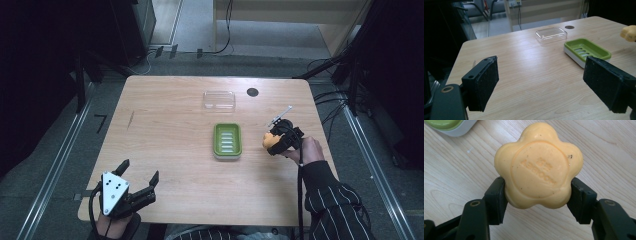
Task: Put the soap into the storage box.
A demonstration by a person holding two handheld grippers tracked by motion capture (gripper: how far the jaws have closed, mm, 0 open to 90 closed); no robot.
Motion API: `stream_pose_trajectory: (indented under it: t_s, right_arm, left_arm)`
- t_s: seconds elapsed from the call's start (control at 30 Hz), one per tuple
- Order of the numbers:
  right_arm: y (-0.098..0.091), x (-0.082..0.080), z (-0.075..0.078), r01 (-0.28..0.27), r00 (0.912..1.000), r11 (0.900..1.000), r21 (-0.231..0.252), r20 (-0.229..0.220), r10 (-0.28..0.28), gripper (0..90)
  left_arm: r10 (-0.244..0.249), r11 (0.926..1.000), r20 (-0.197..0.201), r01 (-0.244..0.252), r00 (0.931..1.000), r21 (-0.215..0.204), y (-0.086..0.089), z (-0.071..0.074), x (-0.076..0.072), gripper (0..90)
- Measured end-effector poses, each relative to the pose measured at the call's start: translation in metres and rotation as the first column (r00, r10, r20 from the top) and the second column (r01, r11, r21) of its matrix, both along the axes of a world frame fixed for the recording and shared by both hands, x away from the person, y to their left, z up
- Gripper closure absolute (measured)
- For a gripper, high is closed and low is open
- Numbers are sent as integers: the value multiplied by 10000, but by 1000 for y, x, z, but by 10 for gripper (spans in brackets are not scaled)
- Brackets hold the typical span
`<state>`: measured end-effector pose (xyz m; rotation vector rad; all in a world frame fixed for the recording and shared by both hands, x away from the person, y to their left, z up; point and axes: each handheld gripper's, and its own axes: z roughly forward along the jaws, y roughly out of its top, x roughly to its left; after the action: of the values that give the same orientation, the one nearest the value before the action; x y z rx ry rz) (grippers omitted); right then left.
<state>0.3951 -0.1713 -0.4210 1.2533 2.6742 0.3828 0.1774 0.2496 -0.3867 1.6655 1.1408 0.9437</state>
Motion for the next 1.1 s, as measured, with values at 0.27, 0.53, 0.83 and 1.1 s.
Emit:
stream_pose_trajectory:
  t_s: [0.27,0.53,0.83,1.1]
  right_arm:
    - [11,4,0,-295,9996,9996,-40,-1,295,402]
    - [22,8,4,-470,9988,9989,47,149,469,402]
    - [31,12,9,-772,9967,9970,65,275,770,402]
    - [41,15,12,-970,9946,9953,43,375,968,402]
  left_arm:
    - [3,10000,-36,-3,10000,6,0,0,0,136]
    - [-1,10000,-49,1,10000,2,0,0,1,137]
    - [-3,10000,-62,3,10000,4,1,0,0,136]
    - [-15,10000,-50,15,10000,2,1,0,0,136]
